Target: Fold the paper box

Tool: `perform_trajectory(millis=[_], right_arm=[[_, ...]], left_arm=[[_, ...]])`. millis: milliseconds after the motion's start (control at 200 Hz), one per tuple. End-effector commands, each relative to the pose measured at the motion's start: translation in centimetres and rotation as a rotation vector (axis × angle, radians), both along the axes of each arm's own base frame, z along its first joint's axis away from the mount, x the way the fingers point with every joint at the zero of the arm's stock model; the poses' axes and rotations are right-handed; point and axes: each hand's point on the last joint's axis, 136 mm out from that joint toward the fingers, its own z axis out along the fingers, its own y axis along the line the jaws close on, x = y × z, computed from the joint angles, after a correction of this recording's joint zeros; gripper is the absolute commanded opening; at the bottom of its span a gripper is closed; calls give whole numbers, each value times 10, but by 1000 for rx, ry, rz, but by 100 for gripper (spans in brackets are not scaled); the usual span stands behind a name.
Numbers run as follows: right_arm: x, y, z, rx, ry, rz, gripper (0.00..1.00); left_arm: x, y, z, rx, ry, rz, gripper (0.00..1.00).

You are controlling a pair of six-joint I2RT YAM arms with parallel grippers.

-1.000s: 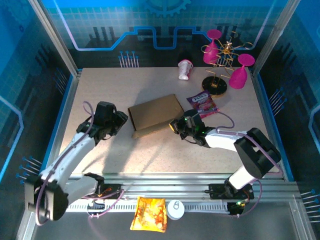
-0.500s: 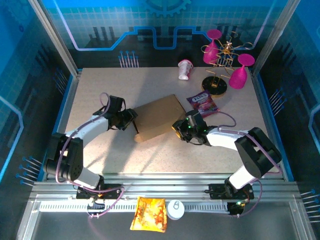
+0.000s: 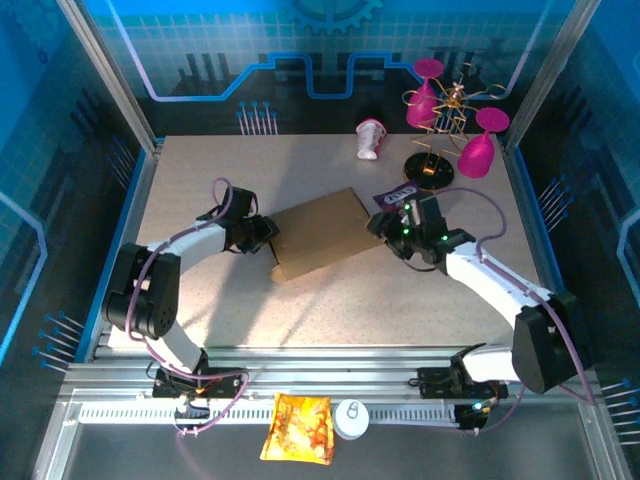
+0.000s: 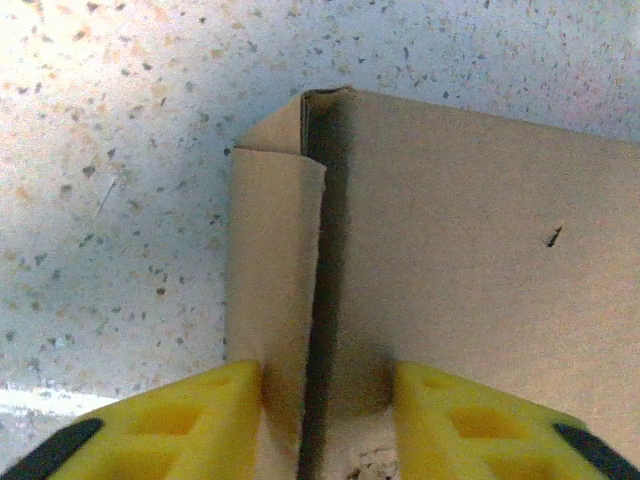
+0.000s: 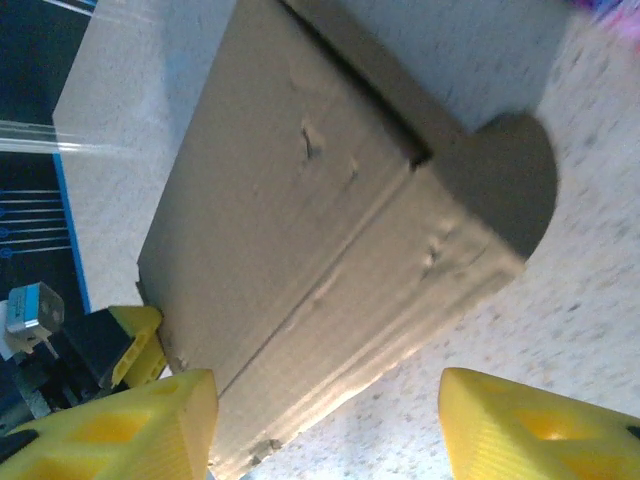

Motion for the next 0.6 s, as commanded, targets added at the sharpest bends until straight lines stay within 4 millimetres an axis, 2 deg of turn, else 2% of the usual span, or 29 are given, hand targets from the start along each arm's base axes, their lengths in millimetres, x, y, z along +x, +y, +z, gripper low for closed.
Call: perform_trajectory(millis=[0,120,210,420,595], right_arm=[[15,-17,19,-69,-72,80,63],[48,-24,25,-65,-117,166,64],[72,-21,20,-57,-126,267,64],[105,6,-27,-59,-33,470,68],[117,12,-59,-128,11,526,71]], left_arm=[[0,-3,-8,24,17,-31,32],[-5,0,-14,42,30,-25,28],[-8,0,-17,44,33,-30,26],[-10,1,-23,43,38,-23,26],[-18,6,-30,56,67,4,23]])
